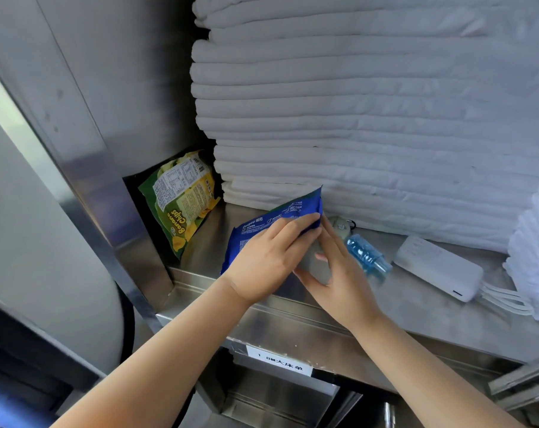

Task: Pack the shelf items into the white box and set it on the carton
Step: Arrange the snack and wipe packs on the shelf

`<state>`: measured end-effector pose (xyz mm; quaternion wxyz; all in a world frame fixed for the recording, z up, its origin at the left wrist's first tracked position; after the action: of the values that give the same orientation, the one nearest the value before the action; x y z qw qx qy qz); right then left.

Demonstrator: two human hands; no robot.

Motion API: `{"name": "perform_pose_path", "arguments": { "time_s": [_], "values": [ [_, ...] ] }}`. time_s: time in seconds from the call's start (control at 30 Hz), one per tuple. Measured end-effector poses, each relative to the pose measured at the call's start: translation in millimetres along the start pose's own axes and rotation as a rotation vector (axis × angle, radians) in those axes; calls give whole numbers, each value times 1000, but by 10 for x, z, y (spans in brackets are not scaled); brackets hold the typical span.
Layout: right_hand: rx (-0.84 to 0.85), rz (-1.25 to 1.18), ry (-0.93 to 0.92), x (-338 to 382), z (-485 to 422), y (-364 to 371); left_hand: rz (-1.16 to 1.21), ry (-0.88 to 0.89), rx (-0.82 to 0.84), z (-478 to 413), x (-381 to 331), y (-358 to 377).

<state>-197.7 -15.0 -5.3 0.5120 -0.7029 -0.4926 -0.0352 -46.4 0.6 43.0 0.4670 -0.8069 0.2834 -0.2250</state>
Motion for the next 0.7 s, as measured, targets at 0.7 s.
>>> {"name": "perform_pose_path", "arguments": {
  "time_s": [0.7],
  "values": [
    [-34, 179, 57, 218, -219, 337, -171, -65, -59, -121, -16, -175]
  ]
}}
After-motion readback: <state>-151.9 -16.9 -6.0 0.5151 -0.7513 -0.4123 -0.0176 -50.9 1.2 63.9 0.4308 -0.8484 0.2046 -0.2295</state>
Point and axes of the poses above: each hand's wrist, its own z-axis away from the middle knuckle, its own y-axis out of the palm, x = y × z, the point moved 1 cm from there along -z, towards the middle knuckle, and after that the axes turned 12 degrees about x, right-handed, at the moved point
